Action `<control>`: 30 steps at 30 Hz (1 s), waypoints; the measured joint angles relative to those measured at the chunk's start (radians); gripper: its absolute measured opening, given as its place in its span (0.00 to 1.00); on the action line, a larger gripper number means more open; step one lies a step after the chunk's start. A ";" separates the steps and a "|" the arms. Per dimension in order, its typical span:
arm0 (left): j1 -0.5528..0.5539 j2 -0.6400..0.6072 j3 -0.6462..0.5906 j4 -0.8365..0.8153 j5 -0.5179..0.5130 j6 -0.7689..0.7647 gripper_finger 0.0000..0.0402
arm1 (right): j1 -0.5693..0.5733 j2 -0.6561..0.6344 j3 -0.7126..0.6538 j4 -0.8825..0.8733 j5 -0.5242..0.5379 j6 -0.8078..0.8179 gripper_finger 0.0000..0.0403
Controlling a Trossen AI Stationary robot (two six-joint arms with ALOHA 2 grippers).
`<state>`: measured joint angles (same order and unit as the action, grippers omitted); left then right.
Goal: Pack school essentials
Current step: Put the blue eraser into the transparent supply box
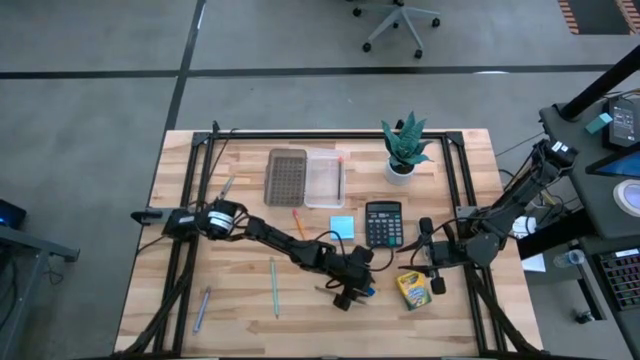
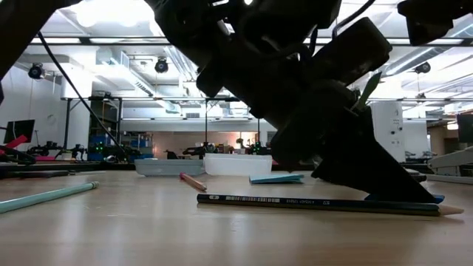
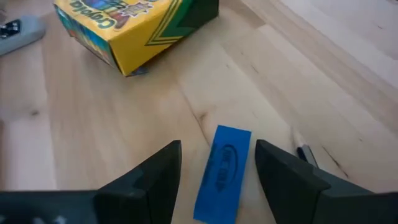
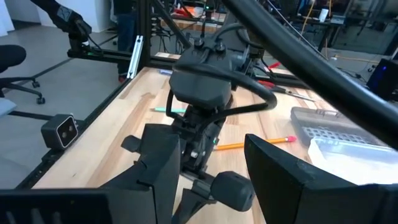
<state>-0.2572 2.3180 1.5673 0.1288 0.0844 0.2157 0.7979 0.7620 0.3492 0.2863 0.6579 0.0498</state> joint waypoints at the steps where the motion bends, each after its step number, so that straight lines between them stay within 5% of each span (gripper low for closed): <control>1: 0.001 0.000 0.000 0.000 -0.001 0.000 0.47 | 0.000 0.000 0.000 0.001 0.000 -0.007 0.42; 7: 0.008 0.000 -0.016 0.005 -0.005 -0.004 0.41 | 0.000 0.000 0.000 0.003 0.000 -0.009 0.42; 20: 0.018 0.006 -0.032 -0.008 -0.034 -0.025 0.07 | 0.000 0.000 0.000 0.003 0.000 -0.005 0.42; 30: 0.019 0.000 -0.026 -0.006 -0.034 -0.025 0.02 | 0.000 0.000 -0.007 0.003 0.000 0.012 0.42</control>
<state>-0.2383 2.3177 1.5414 0.1223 0.0505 0.1907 0.7979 0.7624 0.3418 0.2896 0.6579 0.0621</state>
